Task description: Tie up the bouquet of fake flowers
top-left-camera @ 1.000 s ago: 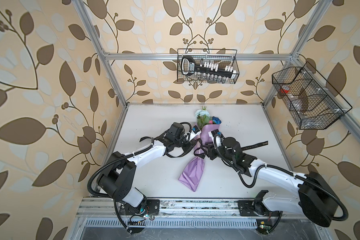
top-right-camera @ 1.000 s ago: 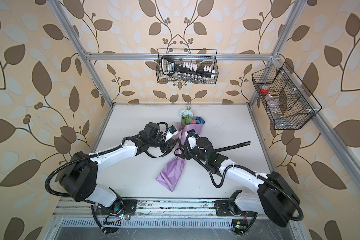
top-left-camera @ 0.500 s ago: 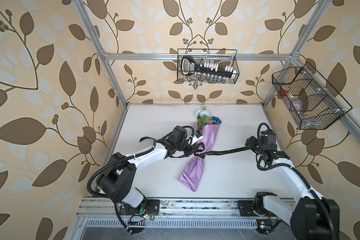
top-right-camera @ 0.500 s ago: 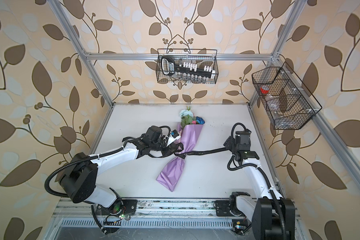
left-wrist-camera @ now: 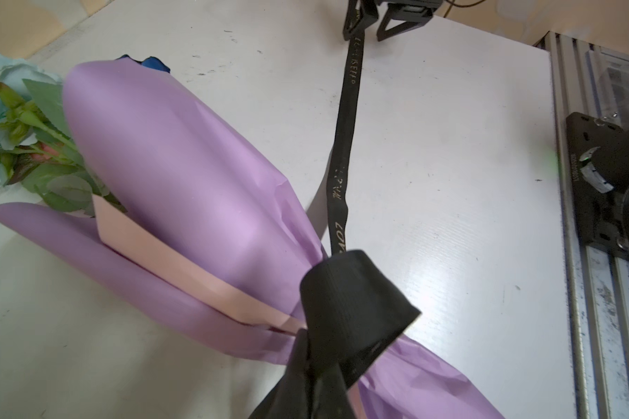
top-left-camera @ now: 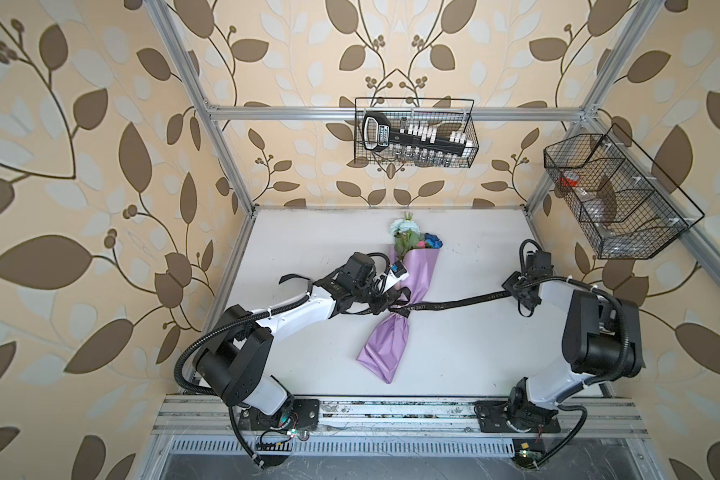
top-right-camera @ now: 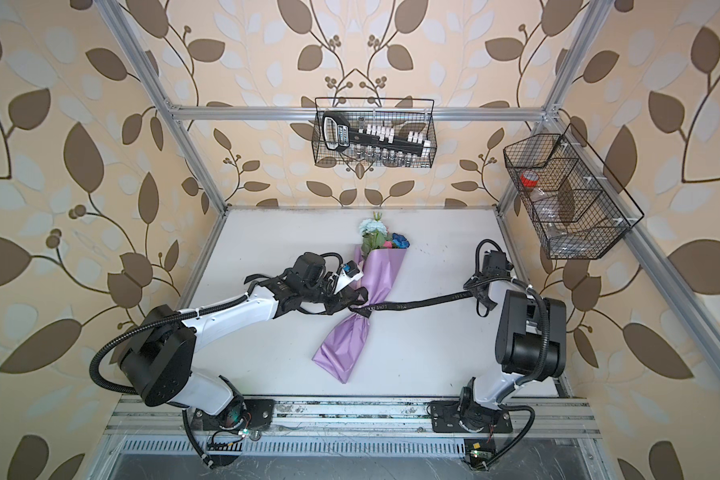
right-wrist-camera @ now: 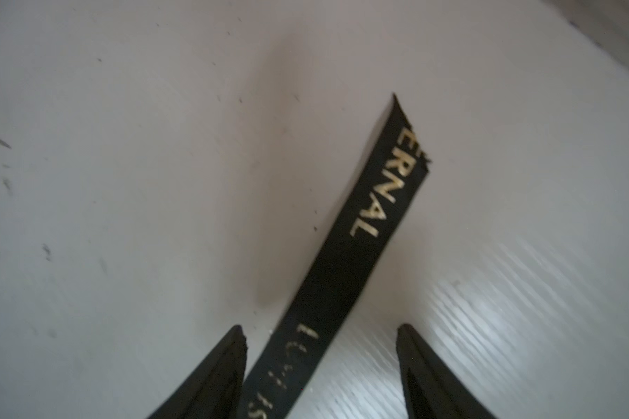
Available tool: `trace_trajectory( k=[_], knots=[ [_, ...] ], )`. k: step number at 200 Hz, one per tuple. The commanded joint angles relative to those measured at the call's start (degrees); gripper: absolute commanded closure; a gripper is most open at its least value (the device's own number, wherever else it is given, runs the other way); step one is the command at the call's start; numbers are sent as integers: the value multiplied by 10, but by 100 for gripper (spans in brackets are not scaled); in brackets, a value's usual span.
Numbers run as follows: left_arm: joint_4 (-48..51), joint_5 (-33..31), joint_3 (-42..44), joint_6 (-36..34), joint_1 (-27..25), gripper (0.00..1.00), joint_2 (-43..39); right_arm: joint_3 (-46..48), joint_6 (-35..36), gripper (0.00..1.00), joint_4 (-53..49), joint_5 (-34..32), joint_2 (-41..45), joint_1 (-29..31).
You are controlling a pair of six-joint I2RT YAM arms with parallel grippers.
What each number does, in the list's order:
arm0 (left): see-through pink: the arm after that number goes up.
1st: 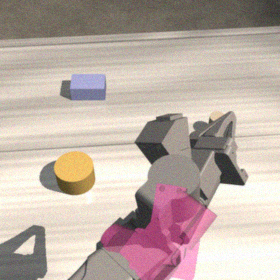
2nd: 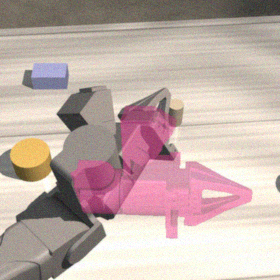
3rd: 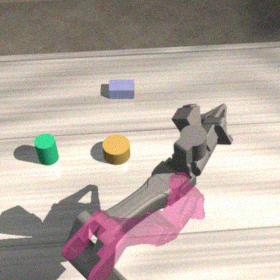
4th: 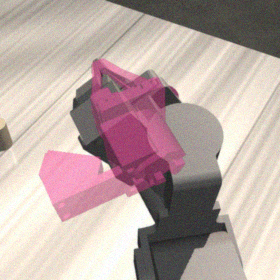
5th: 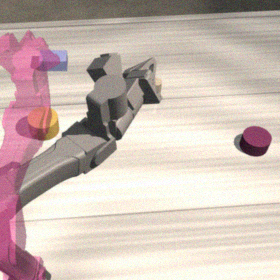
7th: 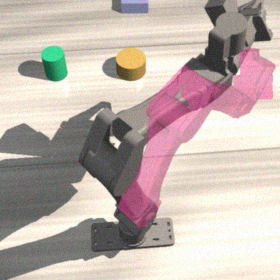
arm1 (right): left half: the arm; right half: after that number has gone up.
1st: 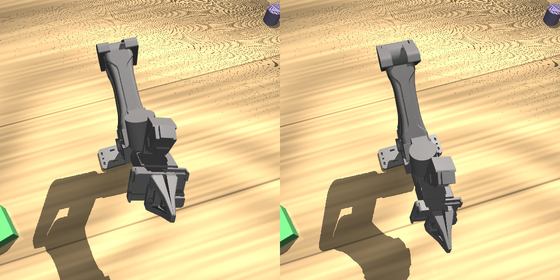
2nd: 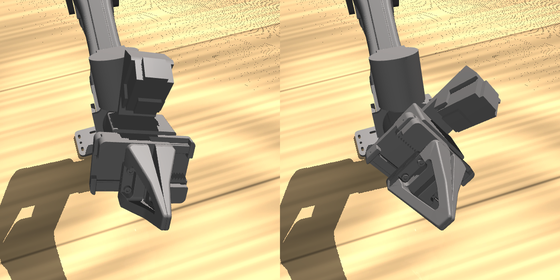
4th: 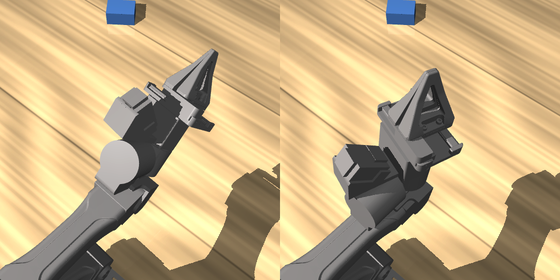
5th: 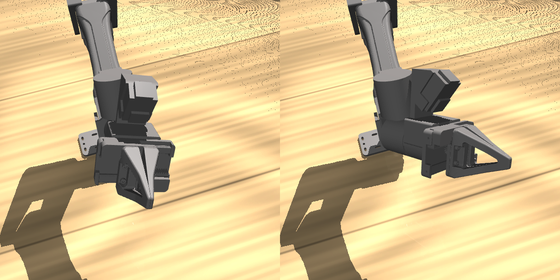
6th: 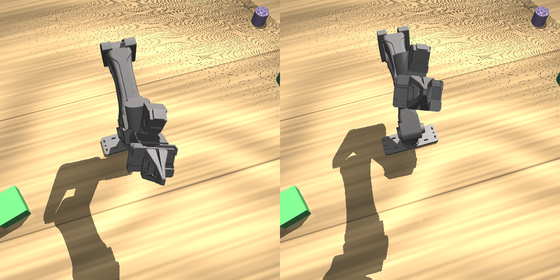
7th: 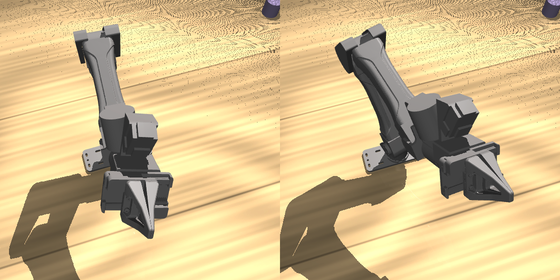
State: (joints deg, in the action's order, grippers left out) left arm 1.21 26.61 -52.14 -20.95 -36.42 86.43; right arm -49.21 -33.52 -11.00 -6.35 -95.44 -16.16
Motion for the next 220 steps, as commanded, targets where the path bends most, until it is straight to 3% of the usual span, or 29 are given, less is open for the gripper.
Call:
trace_trajectory(
  k=[1,21,72,110,146,220],
  knots=[
    [-18,20,-2,1,-8,100,5,-16,14,32,25,45,-29,1],
    [-17,20,-2,0,-13,100,8,-26,12,34,19,50,-54,3],
    [-14,20,-5,1,-15,100,8,1,-5,73,14,33,-52,2],
    [-35,27,-6,14,-29,100,14,-40,22,100,-10,27,-77,2],
    [-47,29,-27,22,-51,100,39,-88,59,100,-27,59,-87,4],
    [-92,-5,-67,53,-73,100,76,-167,118,100,-24,134,19,85]
  ],
)
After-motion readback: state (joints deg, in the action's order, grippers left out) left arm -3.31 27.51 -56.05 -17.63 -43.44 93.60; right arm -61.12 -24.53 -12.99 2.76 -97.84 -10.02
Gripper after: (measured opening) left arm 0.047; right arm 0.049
